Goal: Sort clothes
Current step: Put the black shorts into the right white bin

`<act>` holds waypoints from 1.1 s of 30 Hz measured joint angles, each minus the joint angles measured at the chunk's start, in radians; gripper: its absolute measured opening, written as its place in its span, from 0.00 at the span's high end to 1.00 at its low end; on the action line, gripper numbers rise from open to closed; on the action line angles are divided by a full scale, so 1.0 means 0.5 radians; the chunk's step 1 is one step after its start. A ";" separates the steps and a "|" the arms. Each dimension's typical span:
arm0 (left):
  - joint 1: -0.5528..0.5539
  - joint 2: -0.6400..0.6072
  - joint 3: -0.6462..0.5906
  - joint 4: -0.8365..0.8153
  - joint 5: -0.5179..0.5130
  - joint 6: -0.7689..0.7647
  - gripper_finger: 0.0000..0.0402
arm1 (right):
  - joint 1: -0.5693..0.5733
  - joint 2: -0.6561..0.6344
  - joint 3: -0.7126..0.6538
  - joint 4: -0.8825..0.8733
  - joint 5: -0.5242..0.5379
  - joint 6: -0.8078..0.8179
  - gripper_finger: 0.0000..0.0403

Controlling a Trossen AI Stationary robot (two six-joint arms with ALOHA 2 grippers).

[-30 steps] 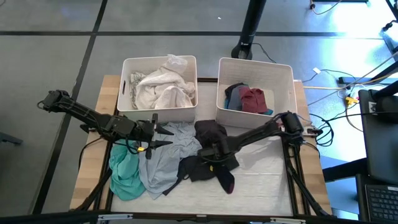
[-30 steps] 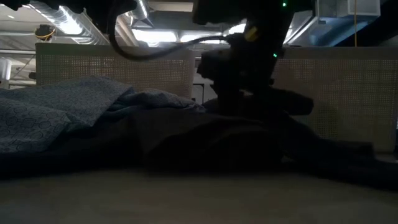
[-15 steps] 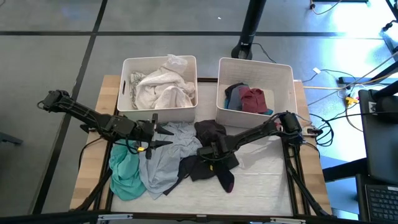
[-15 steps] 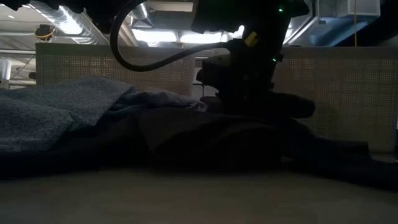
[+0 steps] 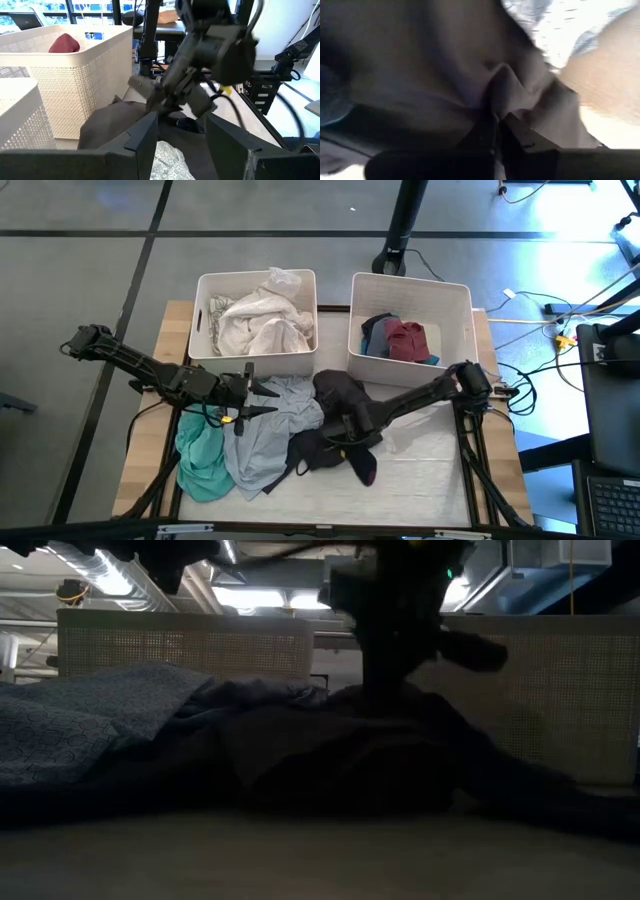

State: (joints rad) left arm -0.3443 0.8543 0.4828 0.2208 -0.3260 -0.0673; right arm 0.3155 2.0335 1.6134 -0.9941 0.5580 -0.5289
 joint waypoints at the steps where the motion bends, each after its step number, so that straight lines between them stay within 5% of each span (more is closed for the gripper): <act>1: 0.000 0.000 0.000 0.000 0.000 0.000 0.62 | 0.005 0.000 0.036 -0.030 0.034 0.000 0.98; 33: 0.000 0.000 0.000 0.000 0.000 -0.001 0.62 | 0.051 -0.005 0.888 -0.649 0.569 -0.023 0.97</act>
State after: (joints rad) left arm -0.3443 0.8543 0.4828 0.2207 -0.3260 -0.0676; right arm 0.3408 2.0308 2.0576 -1.3184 0.8424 -0.5403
